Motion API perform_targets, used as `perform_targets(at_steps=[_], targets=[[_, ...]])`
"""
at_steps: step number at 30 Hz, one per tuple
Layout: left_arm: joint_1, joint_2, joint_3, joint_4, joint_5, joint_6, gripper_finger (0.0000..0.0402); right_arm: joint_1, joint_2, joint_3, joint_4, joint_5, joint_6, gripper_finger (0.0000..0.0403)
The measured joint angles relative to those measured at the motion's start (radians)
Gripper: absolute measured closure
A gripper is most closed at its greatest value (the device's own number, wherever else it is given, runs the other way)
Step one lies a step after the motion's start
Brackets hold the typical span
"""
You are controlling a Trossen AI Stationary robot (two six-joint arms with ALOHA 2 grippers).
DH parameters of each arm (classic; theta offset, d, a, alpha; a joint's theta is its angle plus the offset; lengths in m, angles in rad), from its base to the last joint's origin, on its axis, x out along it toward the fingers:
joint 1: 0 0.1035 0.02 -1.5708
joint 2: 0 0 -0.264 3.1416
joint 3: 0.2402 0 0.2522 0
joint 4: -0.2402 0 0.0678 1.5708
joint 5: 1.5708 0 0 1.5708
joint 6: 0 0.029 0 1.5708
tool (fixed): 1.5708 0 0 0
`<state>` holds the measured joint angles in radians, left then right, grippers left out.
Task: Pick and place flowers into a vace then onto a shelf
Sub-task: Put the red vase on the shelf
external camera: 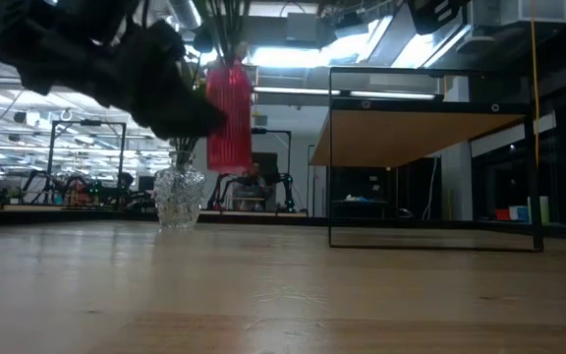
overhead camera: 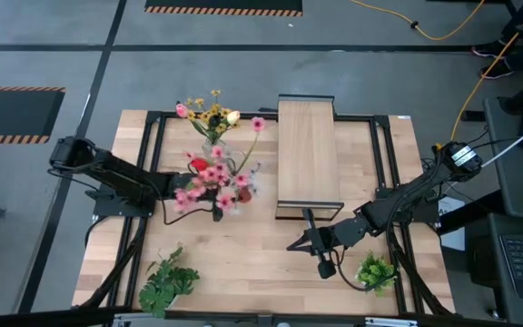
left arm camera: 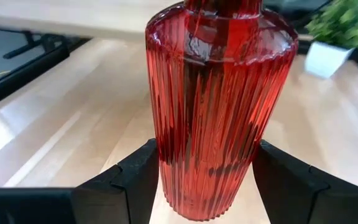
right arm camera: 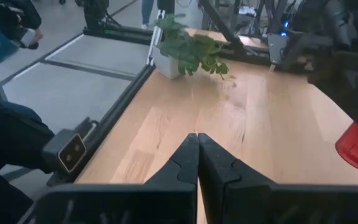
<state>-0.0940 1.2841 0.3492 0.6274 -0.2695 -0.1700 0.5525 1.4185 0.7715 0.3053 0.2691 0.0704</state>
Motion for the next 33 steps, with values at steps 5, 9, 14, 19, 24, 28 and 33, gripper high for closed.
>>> perform_targets(at_steps=[5,9,14,19,24,28,33], targets=[[-0.035,-0.078,0.016,-0.085,-0.027,-0.022,0.0182,-0.014,0.0,0.0,0.056,0.0,-0.001,0.0398],[-0.065,-0.098,0.077,-0.244,-0.057,-0.028,0.0182,-0.036,0.0,0.0,0.08,0.0,-0.002,0.0398],[-0.092,-0.098,0.151,-0.32,-0.054,-0.002,0.0182,-0.066,0.0,0.0,0.098,0.0,0.002,0.0395],[-0.108,-0.098,0.198,-0.37,-0.056,0.0,0.0182,-0.096,0.0,0.0,0.126,0.0,0.003,0.0363],[-0.12,-0.098,0.221,-0.413,-0.079,0.0,0.0182,-0.118,0.0,0.001,0.148,0.0,0.0,0.0296],[-0.128,-0.098,0.235,-0.414,-0.08,0.0,0.0182,-0.128,0.0,0.001,0.151,0.0,-0.002,0.0231],[-0.128,-0.098,0.251,-0.417,-0.087,0.0,0.0182,-0.149,0.0,0.001,0.168,0.0,-0.024,0.0153]])
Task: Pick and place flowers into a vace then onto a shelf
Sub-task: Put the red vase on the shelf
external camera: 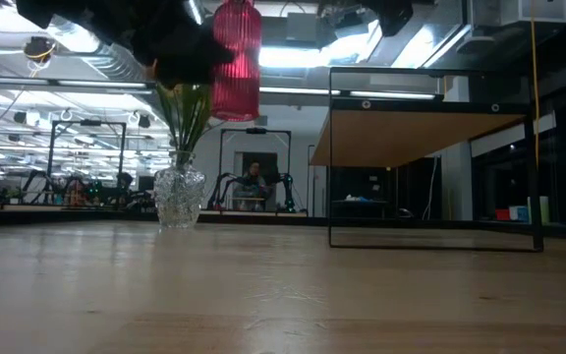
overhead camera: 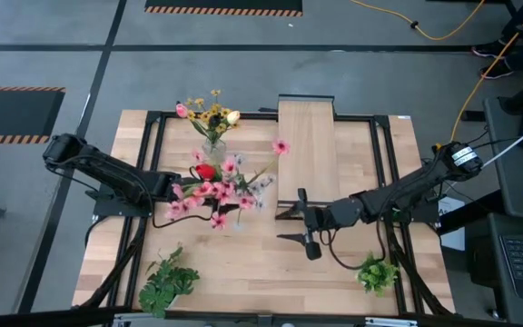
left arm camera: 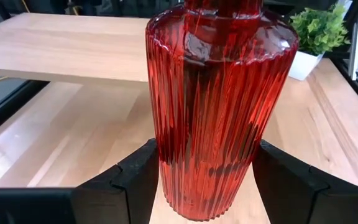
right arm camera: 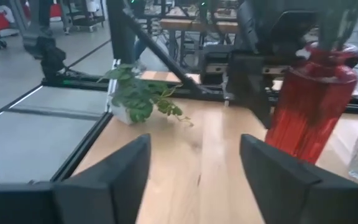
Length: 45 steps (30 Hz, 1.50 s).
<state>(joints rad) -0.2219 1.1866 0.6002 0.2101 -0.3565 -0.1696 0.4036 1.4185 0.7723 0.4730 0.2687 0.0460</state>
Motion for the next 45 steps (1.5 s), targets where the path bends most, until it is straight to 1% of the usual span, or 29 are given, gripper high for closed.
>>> perform_targets(at_steps=[5,9,18,28,32,37,40,45], targets=[[0.0,0.0,0.009,-0.004,0.0,0.014,0.0182,-0.035,0.0,0.0,0.014,0.0,-0.004,0.0106],[0.0,0.0,0.009,-0.005,0.0,0.018,0.0182,-0.066,0.0,0.0,0.022,0.0,-0.025,0.0091],[0.0,0.0,0.009,-0.005,0.002,0.027,0.0182,-0.136,0.0,0.0,0.07,0.002,-0.028,0.0089],[0.002,0.0,0.009,0.023,0.014,0.027,0.0182,-0.153,0.0,0.0,0.069,0.0,-0.025,0.0089],[0.021,0.0,0.028,0.026,0.045,0.026,0.0182,-0.164,0.0,0.001,0.091,0.0,-0.024,0.0089],[0.054,0.0,0.058,0.024,0.092,0.034,0.0182,-0.18,0.035,0.052,0.07,0.0,-0.034,0.0089],[0.062,0.0,0.06,0.021,0.093,0.034,0.0182,-0.193,0.072,0.102,0.025,0.0,-0.081,0.0089],[0.06,0.001,0.06,0.016,0.093,0.052,0.0182,-0.213,0.109,0.158,0.025,-0.002,-0.076,0.0089]])
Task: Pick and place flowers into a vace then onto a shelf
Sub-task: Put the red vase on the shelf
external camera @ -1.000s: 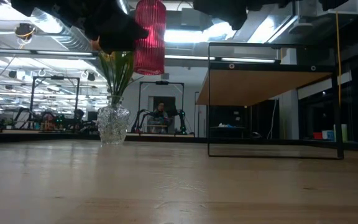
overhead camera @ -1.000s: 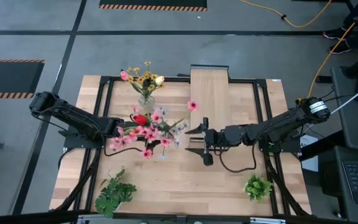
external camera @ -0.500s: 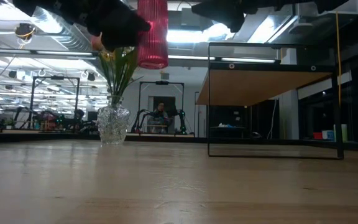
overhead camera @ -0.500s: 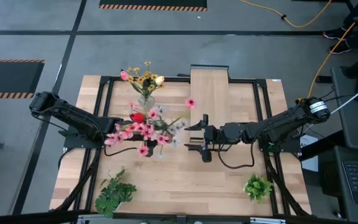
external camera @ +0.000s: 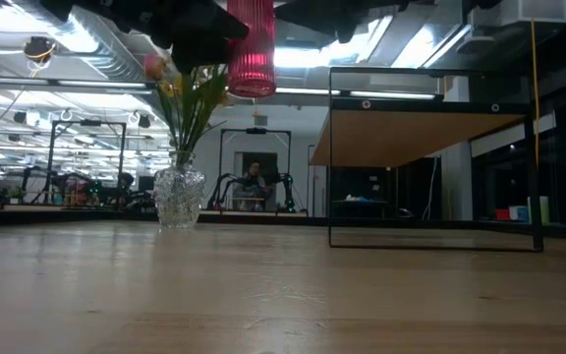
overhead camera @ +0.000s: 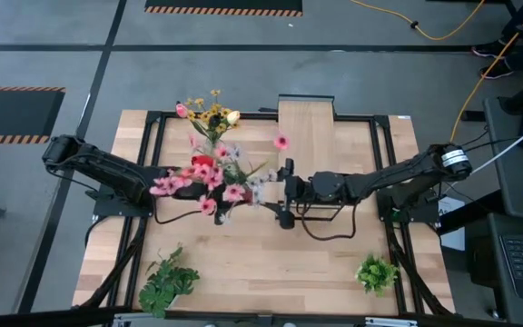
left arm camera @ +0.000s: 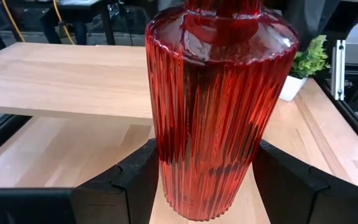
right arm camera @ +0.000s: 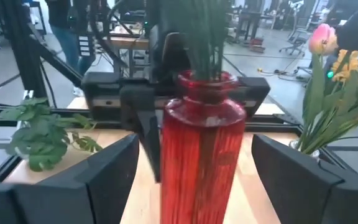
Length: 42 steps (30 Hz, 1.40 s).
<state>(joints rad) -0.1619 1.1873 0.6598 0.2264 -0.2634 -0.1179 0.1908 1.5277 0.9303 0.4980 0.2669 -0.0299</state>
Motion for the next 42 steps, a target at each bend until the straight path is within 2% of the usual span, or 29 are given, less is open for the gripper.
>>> perform_targets(at_steps=[12,18,25,30,38,42], targets=[[0.0,0.0,0.0,0.001,0.028,0.055,0.0182,-0.036,0.099,0.09,-0.002,-0.01,0.051,0.0089],[-0.001,0.0,0.0,0.0,0.034,0.08,0.0182,-0.044,0.134,0.129,-0.001,-0.059,0.052,0.0089],[-0.001,0.0,0.0,-0.014,0.035,0.089,0.0182,-0.052,0.165,0.147,-0.004,-0.069,0.078,0.009],[0.0,0.0,0.0,-0.017,0.03,0.095,0.0182,-0.06,0.167,0.148,-0.008,-0.072,0.082,0.0108],[-0.001,0.0,0.0,-0.02,0.034,0.098,0.0185,-0.059,0.162,0.148,-0.02,-0.088,0.083,0.0159],[0.0,0.0,0.0,-0.022,0.045,0.102,0.017,-0.059,0.161,0.148,-0.021,-0.091,0.092,0.016]])
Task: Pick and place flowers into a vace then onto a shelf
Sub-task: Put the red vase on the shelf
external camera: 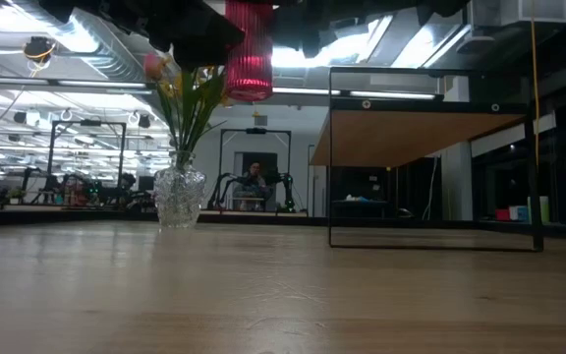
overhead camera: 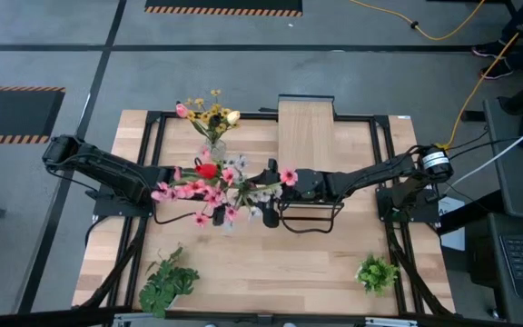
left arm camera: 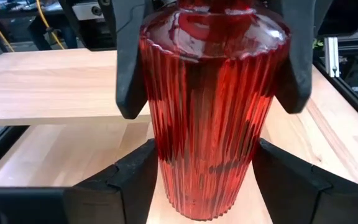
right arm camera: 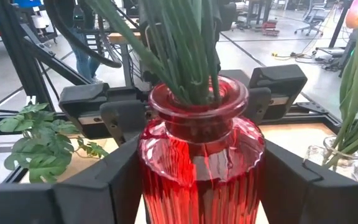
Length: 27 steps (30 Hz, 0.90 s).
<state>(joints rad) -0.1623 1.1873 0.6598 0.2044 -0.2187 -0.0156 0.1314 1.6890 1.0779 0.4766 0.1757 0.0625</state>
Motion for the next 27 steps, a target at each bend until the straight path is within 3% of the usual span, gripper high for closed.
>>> perform_targets(at_steps=[6,18,23,27], targets=[[0.0,0.0,0.0,0.0,0.008,0.022,0.0139,0.0,-0.001,0.0,-0.004,-0.007,0.016,0.0161],[-0.001,-0.137,0.001,-0.118,0.071,0.034,0.0139,0.0,-0.083,0.0,-0.091,-0.011,0.006,0.0161],[-0.001,-0.25,0.001,-0.208,0.067,0.039,0.0154,0.0,-0.129,-0.004,-0.124,-0.009,-0.044,0.0161],[-0.001,-0.313,0.001,-0.288,0.064,0.067,0.0189,-0.002,-0.164,-0.037,-0.12,-0.009,-0.068,0.0161]])
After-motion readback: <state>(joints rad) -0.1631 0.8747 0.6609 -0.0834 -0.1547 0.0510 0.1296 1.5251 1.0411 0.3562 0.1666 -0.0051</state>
